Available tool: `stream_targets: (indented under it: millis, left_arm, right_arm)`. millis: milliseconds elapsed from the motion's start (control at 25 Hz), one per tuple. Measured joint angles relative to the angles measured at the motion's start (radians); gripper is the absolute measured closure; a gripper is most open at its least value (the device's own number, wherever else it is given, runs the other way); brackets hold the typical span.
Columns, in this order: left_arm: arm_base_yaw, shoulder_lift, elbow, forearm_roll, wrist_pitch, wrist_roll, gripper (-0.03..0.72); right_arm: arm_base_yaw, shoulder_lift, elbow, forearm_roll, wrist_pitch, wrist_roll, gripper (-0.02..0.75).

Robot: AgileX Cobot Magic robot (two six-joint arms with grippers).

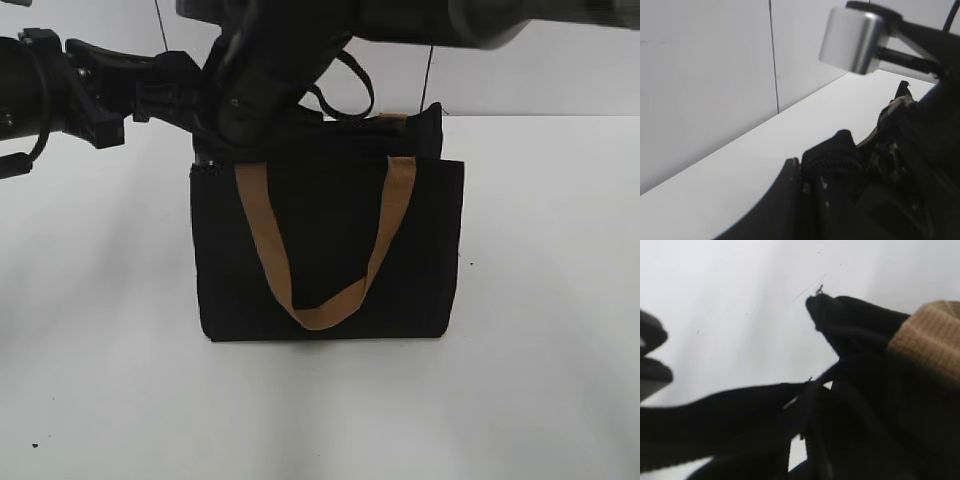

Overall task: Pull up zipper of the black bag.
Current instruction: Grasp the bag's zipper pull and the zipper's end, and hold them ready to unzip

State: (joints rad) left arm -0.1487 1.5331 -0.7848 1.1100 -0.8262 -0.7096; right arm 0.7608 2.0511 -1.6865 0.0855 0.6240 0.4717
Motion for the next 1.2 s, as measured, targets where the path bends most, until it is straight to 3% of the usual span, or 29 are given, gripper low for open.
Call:
stream_targets:
  millis: [120, 400, 720, 840, 1040, 1200]
  left_arm:
    - [0.0, 0.0, 0.0, 0.0, -0.001, 0.0, 0.653]
    - [0.0, 0.0, 0.0, -0.001, 0.0, 0.0, 0.653]
    - [0.004, 0.0, 0.0, 0.022, 0.079, -0.046, 0.654]
    - [0.004, -0.008, 0.0, 0.041, 0.099, -0.054, 0.654]
    - [0.003, -0.067, 0.008, 0.108, 0.172, -0.095, 0.654]
    - [0.003, -0.099, 0.008, 0.257, 0.192, -0.26, 0.654]
  right_arm:
    - [0.0, 0.002, 0.0, -0.015, -0.008, 0.004, 0.734]
    - [0.0, -0.06, 0.0, -0.001, 0.073, -0.047, 0.736]
    - [-0.005, -0.117, 0.001, 0.225, 0.215, -0.29, 0.737]
    - [-0.005, -0.117, 0.001, 0.261, 0.255, -0.354, 0.737]
    - [-0.038, -0.118, 0.001, 0.289, 0.273, -0.397, 0.738]
    - [-0.092, -0.121, 0.001, 0.375, 0.284, -0.472, 0.738]
